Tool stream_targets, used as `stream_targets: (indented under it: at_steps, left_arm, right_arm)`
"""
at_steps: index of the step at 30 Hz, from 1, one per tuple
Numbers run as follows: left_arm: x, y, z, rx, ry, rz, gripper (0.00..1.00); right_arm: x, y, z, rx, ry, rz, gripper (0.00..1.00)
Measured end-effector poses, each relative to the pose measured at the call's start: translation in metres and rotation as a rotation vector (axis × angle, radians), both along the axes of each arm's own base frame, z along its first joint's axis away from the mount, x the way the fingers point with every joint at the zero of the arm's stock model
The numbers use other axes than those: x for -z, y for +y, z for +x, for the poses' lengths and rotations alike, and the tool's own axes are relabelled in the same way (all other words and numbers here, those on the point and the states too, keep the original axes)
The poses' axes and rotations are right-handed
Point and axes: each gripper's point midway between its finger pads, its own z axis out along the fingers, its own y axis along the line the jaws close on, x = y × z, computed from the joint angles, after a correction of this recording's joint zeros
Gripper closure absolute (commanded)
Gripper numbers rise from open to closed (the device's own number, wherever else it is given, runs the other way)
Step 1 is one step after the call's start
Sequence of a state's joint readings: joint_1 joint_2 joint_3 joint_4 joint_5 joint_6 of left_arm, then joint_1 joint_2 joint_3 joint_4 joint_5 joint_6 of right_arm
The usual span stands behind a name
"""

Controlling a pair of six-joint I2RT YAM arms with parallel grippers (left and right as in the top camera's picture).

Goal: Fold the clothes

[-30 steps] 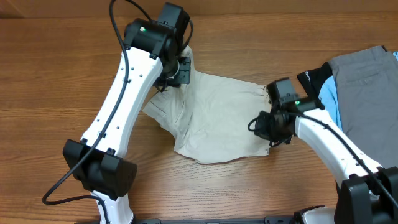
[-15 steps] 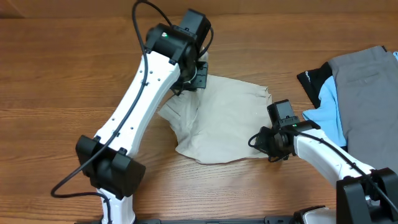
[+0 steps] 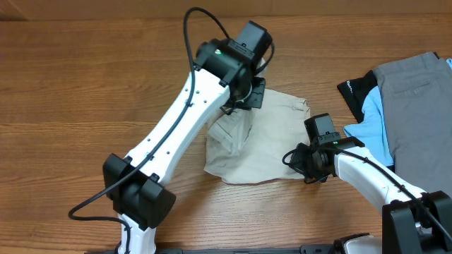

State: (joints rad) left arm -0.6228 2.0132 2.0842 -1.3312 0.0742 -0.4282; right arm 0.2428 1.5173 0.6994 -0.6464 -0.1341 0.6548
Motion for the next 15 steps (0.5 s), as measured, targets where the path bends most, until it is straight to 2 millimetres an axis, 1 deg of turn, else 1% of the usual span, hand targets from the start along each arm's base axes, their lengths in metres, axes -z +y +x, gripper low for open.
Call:
stream_targets:
  at_steps: [4,11,14,15]
  left_arm:
    - [0.016,-0.011,-0.002,0.004,0.028,0.011,0.95]
    - [0.068,-0.033,0.0,-0.012,0.147,0.005,0.95]
    - [0.08,-0.04,0.0,-0.016,0.178,-0.013,0.95]
    - [0.082,-0.042,0.0,-0.015,0.184,-0.021,0.92]
  right_arm:
    - [0.0,0.0,0.0,0.0,0.001,0.0,0.96]
    - [0.0,0.0,0.0,0.003,0.001,0.001,0.96]
    - [0.0,0.0,0.0,0.003,0.001,0.0,0.96]
    - [0.0,0.0,0.0,0.003,0.001,0.001,0.96]
